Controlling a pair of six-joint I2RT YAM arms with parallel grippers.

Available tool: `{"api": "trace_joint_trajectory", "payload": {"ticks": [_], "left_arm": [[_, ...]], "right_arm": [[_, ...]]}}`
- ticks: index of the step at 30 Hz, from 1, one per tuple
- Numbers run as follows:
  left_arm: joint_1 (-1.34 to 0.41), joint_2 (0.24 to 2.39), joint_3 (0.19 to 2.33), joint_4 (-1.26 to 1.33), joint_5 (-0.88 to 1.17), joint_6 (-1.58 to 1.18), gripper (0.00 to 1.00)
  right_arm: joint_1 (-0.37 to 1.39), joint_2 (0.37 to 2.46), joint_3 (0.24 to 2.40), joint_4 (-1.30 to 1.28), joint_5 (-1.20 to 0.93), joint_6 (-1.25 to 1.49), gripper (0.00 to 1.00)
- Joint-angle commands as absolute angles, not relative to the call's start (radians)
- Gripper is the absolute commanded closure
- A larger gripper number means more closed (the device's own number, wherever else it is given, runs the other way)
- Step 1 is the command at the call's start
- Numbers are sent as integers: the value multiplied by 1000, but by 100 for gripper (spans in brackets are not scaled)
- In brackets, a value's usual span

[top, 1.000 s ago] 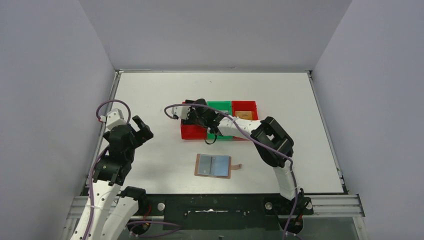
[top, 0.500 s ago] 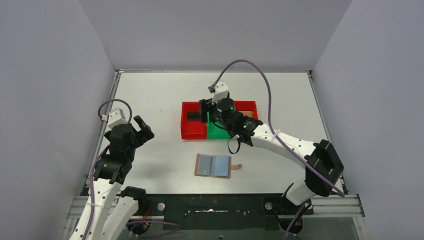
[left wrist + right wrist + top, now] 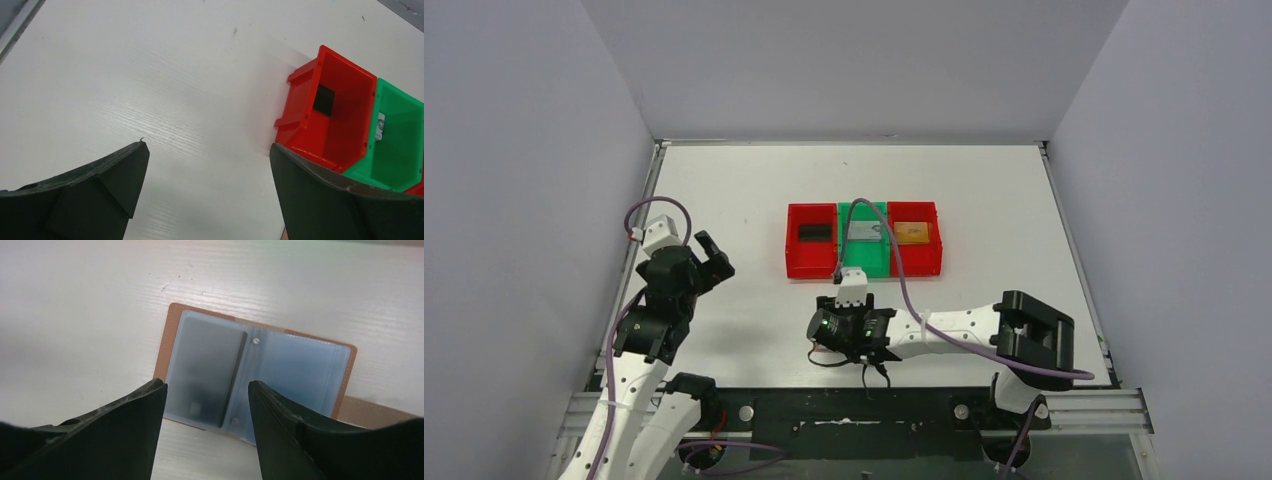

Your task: Take the credit cards out of the card holder

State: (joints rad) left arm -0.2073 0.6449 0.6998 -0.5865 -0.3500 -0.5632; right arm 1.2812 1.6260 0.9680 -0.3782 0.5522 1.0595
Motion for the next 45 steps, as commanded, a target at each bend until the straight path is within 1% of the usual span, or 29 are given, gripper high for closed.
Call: {"api": "trace_joint_trajectory", "payload": {"ticks": [1,6,15,16,20,26,32,35,38,41,45], "left_arm": [[-202,649,703,-537,-335,-547,6],[-202,652,701,-538,-332,-546,6],[-204,655,700,-536,-328,-546,6],[-203,656,701,-537,-326,-546,6],[-204,658,701,-535,-323,-545,6],[-204,665,699,-534,-312,-543,6],[-204,674,696,-528,-299,-541,6],[-203,681,694,-523,-278,-537,6],[-204,689,689,-498,-207,-525,6],[-204,695,683,-476,-80,-531,8],[-205,692,604,-379,242,-606,14]], "right_arm": [[1309,1671,1043,-444,663,1204,40],[1307,1715,1062,-405,632,1179,43],[1292,1797,1084,-416,597,1184,46],[1291,1804,1085,-425,599,1191,47],[1293,1817,1098,-458,619,1196,56],[1294,1797,1076,-411,618,1176,71],[1290,1766,1048,-375,607,1166,72],[1278,1725,987,-277,568,1157,72],[1250,1660,885,-132,501,1137,75],[1218,1603,767,53,425,1120,76],[1182,1549,654,220,358,1126,76]]}}
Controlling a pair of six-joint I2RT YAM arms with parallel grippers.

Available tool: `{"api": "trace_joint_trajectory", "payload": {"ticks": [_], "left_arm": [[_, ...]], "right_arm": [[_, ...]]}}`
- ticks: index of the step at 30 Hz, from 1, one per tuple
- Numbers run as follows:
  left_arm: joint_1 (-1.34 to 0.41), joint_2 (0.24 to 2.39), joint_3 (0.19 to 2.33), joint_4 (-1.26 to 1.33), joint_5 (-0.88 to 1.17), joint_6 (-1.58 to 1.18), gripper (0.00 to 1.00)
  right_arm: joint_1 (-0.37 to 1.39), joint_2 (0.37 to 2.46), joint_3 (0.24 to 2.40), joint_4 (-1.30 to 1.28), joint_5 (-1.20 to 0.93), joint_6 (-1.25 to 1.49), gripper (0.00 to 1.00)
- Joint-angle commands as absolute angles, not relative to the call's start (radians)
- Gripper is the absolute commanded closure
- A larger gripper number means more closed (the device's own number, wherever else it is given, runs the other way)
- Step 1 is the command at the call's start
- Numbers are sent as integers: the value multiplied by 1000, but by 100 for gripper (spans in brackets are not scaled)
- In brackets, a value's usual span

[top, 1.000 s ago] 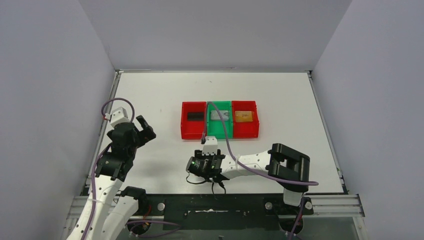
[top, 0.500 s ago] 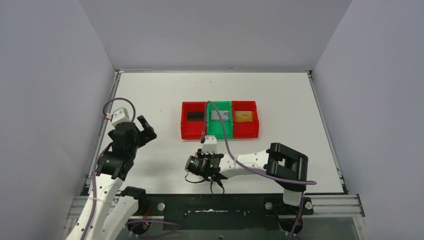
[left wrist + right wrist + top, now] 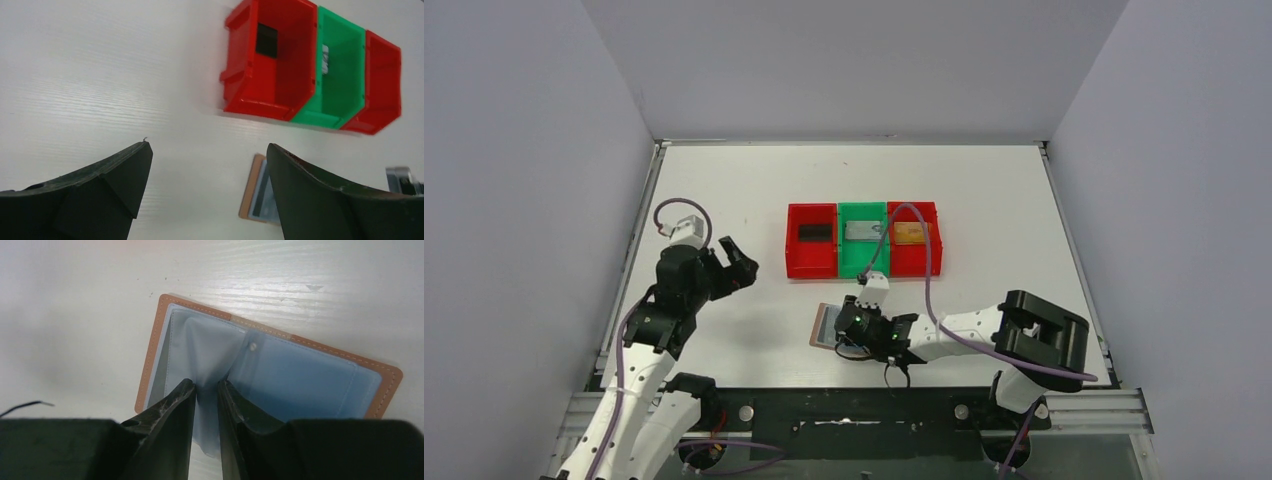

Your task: Take the credit cards out of the card holder

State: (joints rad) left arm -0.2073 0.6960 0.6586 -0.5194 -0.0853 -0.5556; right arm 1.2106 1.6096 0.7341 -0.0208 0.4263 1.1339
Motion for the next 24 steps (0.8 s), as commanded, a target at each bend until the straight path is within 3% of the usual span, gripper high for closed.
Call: {"api": "trace_joint_trajectory", "payload": {"ticks": [1,5,15,24], "left_arm": [[-208,694,583,-348,304,-637,16],[-264,674,480,-209,417,-727,21],[-731,844,417,-64,90,-782,21],[-803,1050,409,136,67,-808,23]], "right_arm": [[1177,1539,633,247,352,1129,76],[1157,1515,543,401,304,1139,76],[1143,1495,391,623,279,1185,77],[1136,1470,326,696,279,1203,77]]}}
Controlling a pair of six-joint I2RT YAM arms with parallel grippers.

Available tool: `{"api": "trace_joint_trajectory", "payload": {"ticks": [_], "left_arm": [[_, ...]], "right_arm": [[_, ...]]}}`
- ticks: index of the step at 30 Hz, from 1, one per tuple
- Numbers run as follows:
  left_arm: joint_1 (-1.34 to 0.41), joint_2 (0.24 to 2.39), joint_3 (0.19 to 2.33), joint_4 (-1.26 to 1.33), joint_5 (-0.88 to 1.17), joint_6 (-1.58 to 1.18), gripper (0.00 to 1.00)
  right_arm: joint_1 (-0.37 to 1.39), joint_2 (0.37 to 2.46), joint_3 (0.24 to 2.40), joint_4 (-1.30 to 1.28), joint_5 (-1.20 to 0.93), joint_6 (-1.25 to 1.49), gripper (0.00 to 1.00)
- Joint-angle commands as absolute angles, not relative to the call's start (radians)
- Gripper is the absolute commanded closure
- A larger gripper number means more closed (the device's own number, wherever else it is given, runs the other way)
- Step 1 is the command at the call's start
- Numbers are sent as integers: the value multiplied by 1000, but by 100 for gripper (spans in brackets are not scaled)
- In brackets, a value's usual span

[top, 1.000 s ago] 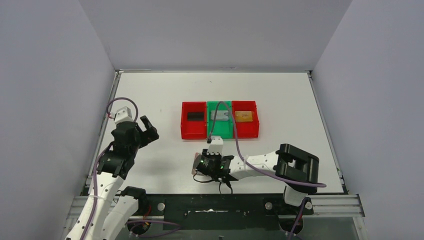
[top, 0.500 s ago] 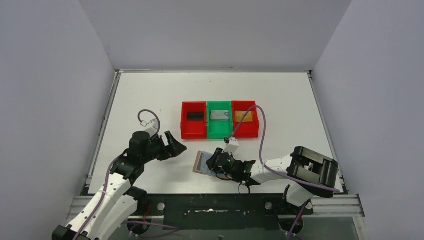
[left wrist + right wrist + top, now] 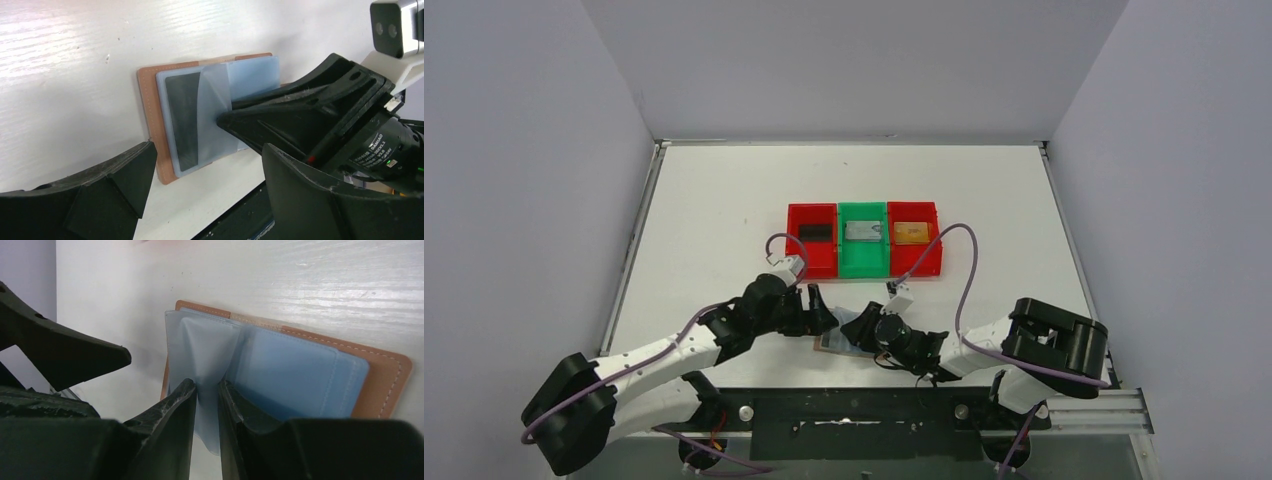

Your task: Take the credit cards out of the card holder

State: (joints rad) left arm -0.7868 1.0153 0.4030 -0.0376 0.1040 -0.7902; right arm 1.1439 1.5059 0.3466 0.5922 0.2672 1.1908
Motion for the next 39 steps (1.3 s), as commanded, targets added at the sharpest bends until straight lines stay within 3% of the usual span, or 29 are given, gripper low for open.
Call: {"api": "trace_joint_trajectory", "payload": {"ticks": [1,21,31,39], "left_arm": [[-806,1064,410,155,68,-808,23],[-852,1276,375,401,124,-822,30],[-858,1275,306,501,150,-884,63],[-860,1260,310,491,158,-887,69]], "right_arm": [[1136,1469,318,709,277,1208,77],[1121,1472,262,799,262,1227,75],[1111,1450,243,822,248,1226,68],[1112,1350,268,714,264,1189,58]]}}
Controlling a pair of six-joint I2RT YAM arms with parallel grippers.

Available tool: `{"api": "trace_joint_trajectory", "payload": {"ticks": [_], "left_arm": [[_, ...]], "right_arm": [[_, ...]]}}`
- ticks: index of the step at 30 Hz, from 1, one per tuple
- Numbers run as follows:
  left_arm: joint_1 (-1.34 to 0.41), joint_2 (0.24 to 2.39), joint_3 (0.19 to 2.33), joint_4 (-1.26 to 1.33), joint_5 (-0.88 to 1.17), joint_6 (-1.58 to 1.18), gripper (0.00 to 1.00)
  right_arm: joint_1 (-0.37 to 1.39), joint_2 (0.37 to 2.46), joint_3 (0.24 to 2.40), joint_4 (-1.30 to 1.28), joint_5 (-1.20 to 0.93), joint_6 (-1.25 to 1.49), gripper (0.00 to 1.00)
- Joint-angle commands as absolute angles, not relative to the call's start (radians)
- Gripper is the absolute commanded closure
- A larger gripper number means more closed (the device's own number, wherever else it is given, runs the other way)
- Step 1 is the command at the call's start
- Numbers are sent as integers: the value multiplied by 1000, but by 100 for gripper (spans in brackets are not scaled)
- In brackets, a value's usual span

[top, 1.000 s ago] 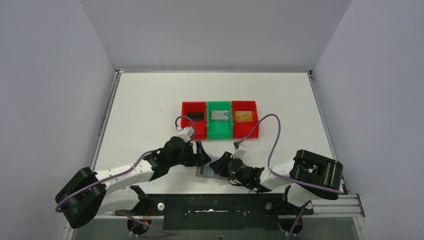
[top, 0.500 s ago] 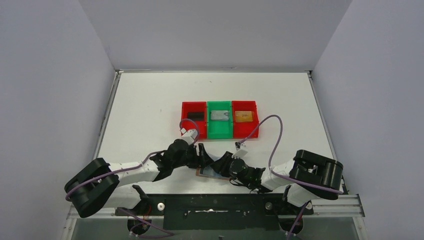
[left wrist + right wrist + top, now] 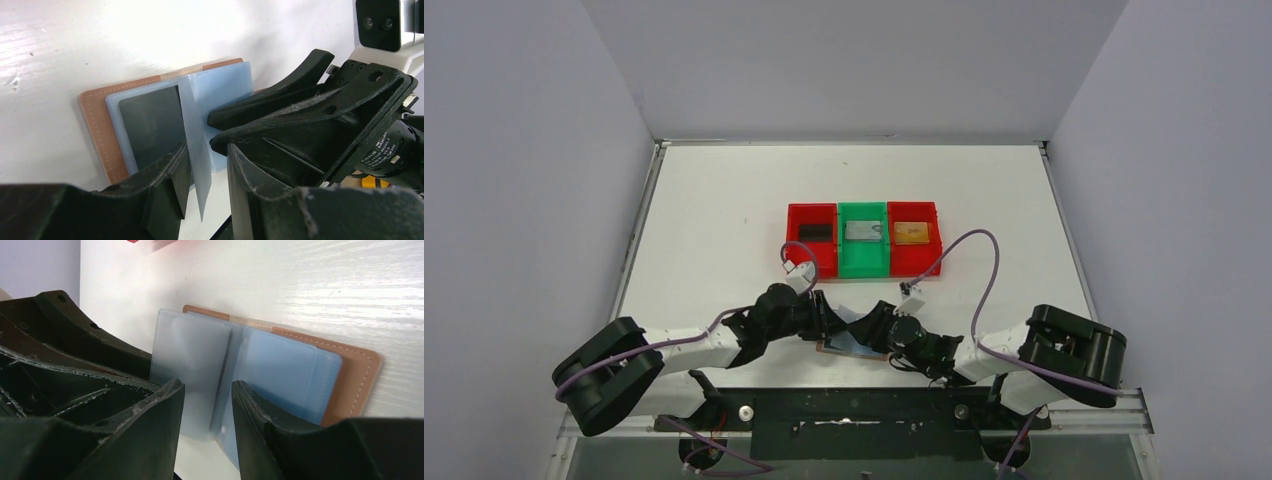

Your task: Take the credit cards out of the card holder

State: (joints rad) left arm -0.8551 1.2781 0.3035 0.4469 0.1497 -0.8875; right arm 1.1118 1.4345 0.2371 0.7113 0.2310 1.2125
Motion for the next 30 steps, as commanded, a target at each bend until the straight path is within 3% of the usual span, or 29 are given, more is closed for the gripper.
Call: {"api": "trace_joint_trajectory", "payload": {"ticks": [1,10,19,30], "left_arm": [[-859,1259,312,490,159,-887,69],[-876,1284,358,464,174,-878,69],[-964,1363,483,418,166,-837,60],[-1008,1581,535,460,201,-863,58]], "right_arm": [[1116,1330,276,667,281,1188,58],[1154,1136,363,214,480,1226,50],[1156,924,378,-67,586,1261,38],[1154,779,359,-182,625,1340,24]]}}
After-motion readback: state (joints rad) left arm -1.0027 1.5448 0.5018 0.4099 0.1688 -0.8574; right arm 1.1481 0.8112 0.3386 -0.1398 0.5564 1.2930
